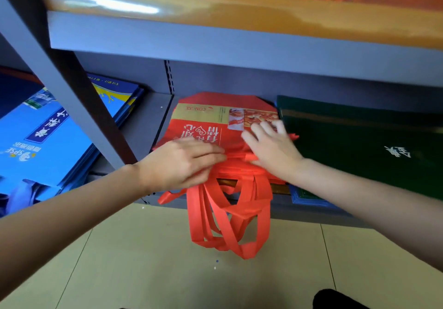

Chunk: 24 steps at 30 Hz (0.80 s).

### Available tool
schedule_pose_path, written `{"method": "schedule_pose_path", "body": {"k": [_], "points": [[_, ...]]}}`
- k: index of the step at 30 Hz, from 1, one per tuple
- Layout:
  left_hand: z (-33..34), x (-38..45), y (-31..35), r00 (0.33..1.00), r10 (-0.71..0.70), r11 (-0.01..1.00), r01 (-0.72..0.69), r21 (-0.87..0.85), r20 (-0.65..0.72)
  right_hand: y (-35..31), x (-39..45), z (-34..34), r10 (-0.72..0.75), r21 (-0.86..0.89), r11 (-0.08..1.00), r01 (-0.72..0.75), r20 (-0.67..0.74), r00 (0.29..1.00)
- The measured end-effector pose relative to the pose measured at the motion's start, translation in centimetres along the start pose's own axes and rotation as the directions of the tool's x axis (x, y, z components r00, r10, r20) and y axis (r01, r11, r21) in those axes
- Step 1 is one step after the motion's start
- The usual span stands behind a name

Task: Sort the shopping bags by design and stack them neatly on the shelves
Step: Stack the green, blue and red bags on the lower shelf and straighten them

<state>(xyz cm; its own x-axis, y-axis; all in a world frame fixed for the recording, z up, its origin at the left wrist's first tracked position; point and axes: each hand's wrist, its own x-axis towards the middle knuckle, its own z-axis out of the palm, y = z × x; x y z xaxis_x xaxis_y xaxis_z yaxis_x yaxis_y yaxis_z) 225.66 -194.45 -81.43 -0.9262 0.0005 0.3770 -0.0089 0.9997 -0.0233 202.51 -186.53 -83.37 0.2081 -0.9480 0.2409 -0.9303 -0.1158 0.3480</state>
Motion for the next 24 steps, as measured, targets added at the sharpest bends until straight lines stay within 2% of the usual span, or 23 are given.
{"method": "schedule_pose_path", "body": {"k": [1,3,5,6,8,10,13,15,17,20,24], "points": [[0.2,-0.6,-0.5,0.999,-0.030,0.999,0.031,0.043,-0.024,-0.1,-0.3,0.0,-0.048,0.047,0.998,0.044,0.093,0.994],[0.7,-0.9,-1.7,0.979,-0.193,0.970,0.179,0.165,0.068,0.3,-0.3,-0.6,-0.088,0.203,0.979,0.032,0.276,0.957],[1.1,-0.5,-2.7,0.896,-0.361,0.920,0.296,0.256,0.261,1.1,0.0,-1.2,-0.122,0.336,0.942,-0.020,0.395,0.911],[1.4,-0.3,-3.2,0.819,-0.424,0.899,0.331,0.287,0.387,1.3,-0.1,-1.5,-0.144,0.383,0.923,-0.036,0.432,0.890],[2.0,0.5,-3.5,0.700,-0.440,0.897,0.315,0.310,0.562,1.5,-0.5,-1.8,-0.192,0.448,0.893,-0.044,0.468,0.863],[2.2,1.0,-3.5,0.690,-0.410,0.912,0.314,0.265,0.596,2.1,-1.3,-1.9,-0.236,0.463,0.886,-0.016,0.480,0.845],[2.0,1.3,-4.1,0.685,-0.414,0.893,0.433,0.121,0.600,3.3,-3.3,-2.7,-0.278,0.401,0.911,0.091,0.438,0.855],[1.9,1.2,-4.9,0.686,-0.424,0.871,0.488,0.059,0.591,3.1,-4.9,-3.0,-0.331,0.257,0.932,0.256,0.318,0.888],[2.0,1.0,-5.4,0.675,-0.428,0.856,0.515,0.031,0.601,2.5,-6.3,-2.3,-0.390,0.170,0.917,0.361,0.188,0.902],[2.2,1.0,-5.2,0.654,-0.422,0.847,0.531,0.017,0.627,1.7,-7.1,-0.5,-0.443,0.178,0.888,0.425,0.076,0.893],[2.5,1.7,-4.4,0.641,-0.442,0.860,0.501,0.094,0.627,0.8,-6.9,0.0,-0.460,0.234,0.858,0.457,-0.048,0.887]]}}
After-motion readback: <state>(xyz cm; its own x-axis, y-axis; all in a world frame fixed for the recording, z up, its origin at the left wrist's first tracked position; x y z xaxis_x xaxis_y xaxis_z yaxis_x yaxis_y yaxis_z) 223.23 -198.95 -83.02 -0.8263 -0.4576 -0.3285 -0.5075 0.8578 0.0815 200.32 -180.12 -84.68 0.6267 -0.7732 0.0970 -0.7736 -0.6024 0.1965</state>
